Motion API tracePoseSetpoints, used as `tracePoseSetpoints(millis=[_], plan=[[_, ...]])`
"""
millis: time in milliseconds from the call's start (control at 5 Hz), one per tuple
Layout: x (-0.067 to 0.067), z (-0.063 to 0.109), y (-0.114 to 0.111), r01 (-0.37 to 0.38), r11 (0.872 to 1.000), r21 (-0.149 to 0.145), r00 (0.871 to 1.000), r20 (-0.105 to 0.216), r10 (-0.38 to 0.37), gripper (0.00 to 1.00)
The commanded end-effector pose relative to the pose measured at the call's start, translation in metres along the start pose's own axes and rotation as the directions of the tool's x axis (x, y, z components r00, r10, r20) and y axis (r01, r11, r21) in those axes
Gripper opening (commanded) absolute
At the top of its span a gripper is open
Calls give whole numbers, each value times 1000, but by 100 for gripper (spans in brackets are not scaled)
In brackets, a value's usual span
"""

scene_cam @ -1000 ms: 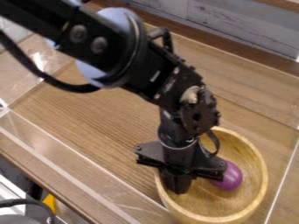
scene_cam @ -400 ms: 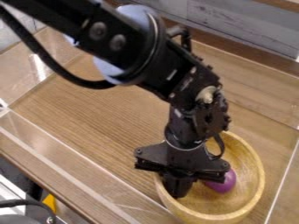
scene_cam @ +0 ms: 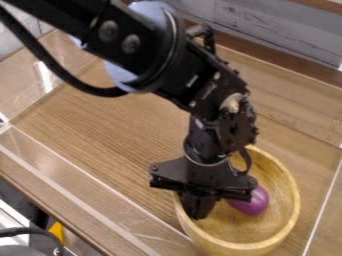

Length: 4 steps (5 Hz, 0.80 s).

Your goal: Put the purple eggplant in the brown bowl

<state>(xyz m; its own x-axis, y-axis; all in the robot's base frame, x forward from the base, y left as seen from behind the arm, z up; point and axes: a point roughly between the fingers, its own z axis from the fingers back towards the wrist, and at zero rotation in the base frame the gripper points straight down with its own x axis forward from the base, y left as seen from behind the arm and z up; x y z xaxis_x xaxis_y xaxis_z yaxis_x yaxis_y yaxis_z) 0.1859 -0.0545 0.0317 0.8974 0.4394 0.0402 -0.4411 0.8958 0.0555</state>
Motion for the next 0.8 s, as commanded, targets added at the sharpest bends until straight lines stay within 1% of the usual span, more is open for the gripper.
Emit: tracePoseSetpoints(millis=[0, 200, 400, 600], plan=[[19, 14, -4, -85, 996, -13, 996, 27, 86, 0], [28, 21, -8, -188, 982, -8, 982, 16, 188, 0], [34, 28, -15, -281, 960, -4, 960, 2, 281, 0], [32, 38, -12, -309, 951, 1, 951, -7, 309, 0]])
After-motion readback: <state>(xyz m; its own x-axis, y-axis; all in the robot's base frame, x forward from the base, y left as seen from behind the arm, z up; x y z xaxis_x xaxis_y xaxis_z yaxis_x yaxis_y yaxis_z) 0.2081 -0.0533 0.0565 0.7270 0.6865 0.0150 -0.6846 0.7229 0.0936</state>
